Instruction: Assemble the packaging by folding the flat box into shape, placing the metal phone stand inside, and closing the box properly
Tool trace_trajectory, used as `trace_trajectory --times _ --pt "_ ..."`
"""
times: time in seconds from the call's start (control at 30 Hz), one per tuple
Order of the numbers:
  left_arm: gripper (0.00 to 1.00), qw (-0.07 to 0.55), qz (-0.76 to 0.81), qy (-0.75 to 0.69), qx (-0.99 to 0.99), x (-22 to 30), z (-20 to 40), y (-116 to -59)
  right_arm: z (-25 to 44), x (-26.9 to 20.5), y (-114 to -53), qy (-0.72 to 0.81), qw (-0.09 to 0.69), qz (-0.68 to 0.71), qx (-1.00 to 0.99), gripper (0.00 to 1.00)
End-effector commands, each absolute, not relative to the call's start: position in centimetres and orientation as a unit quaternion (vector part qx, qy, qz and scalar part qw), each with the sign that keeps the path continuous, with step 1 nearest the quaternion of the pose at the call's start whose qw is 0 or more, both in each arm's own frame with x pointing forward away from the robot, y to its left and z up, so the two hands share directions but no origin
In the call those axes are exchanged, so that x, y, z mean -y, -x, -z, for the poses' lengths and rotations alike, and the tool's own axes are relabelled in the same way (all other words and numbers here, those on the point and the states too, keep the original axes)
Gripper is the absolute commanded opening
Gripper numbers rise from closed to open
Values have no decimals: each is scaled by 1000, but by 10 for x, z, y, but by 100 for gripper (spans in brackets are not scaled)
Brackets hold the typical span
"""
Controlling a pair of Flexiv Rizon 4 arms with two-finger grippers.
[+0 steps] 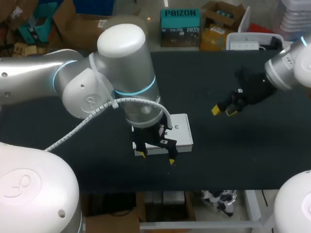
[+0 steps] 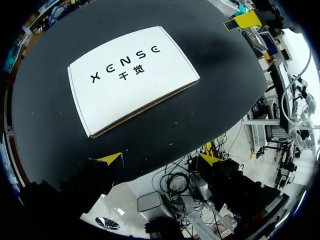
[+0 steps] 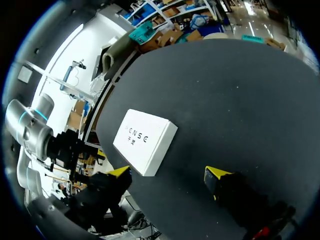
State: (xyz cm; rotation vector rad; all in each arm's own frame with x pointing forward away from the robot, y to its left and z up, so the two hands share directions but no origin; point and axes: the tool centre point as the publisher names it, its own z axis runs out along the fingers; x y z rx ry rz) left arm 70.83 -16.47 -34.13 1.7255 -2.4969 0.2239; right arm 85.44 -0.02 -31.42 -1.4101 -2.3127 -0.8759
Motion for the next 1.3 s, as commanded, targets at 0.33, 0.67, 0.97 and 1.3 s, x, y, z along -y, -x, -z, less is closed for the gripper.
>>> trace_trajectory --times 0.33,0.67,0.97,1.3 --pt "100 10 -41 -619 784 196 359 -706 316 17 -853 420 0 355 835 100" --pt "100 -2 -48 -634 772 197 373 -706 310 38 -858 348 -63 395 848 100" --pt "100 -25 -61 -662 747 197 389 -721 309 58 -881 226 -136 425 866 100" --pt "100 -51 -52 -688 722 201 394 -736 319 63 -912 158 -184 446 862 100"
